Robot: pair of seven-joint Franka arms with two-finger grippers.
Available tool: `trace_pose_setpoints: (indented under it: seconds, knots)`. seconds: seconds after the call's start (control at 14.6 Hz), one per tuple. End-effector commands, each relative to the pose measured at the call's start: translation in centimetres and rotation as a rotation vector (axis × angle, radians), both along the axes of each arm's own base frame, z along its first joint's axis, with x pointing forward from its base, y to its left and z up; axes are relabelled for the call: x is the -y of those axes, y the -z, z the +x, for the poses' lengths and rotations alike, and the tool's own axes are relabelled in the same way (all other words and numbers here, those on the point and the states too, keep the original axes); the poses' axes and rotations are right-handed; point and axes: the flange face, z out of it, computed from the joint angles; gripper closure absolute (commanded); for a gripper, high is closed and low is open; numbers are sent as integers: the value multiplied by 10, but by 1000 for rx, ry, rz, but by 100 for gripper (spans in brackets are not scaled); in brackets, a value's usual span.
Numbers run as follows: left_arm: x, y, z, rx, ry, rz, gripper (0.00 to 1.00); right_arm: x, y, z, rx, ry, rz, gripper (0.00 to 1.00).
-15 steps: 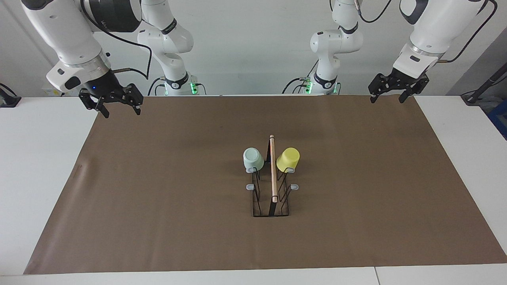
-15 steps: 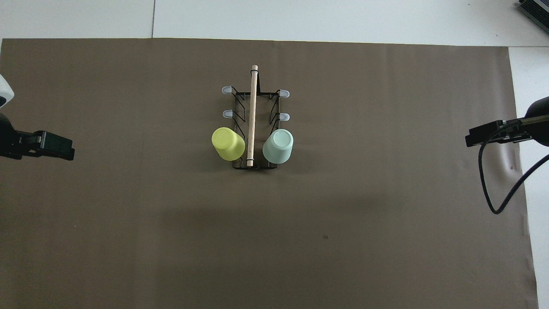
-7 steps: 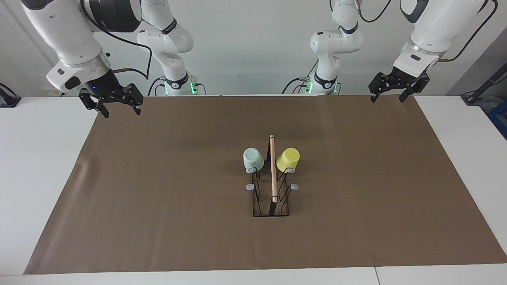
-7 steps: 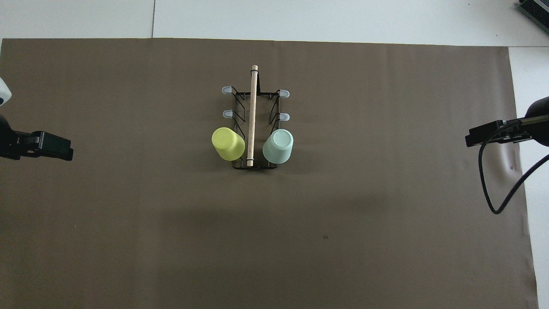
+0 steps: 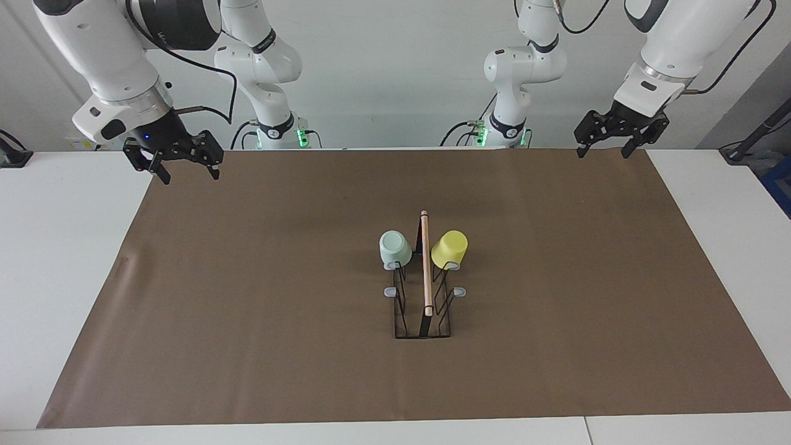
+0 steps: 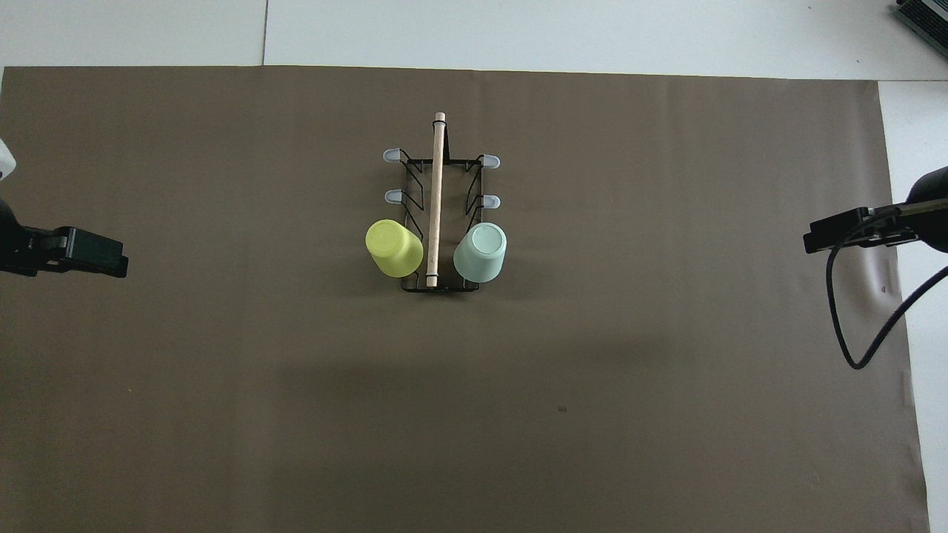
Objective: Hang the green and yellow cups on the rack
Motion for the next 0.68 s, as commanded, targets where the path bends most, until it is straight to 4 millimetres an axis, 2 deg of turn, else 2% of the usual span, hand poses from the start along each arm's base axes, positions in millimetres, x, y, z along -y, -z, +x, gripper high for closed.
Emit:
trace_pose_setpoints:
  seconds: [0.0, 0.27, 0.62]
  knots:
    - [-1, -3, -6, -4, 12, -14, 0, -1, -3, -2, 9, 14, -2, 0]
    - [-1, -3, -6, -4, 14, -17, 0, -2, -3, -3, 8, 12, -2, 0]
    - [-12, -3, -6, -5, -6, -25, 0, -2, -5, -4, 0, 12, -3, 0]
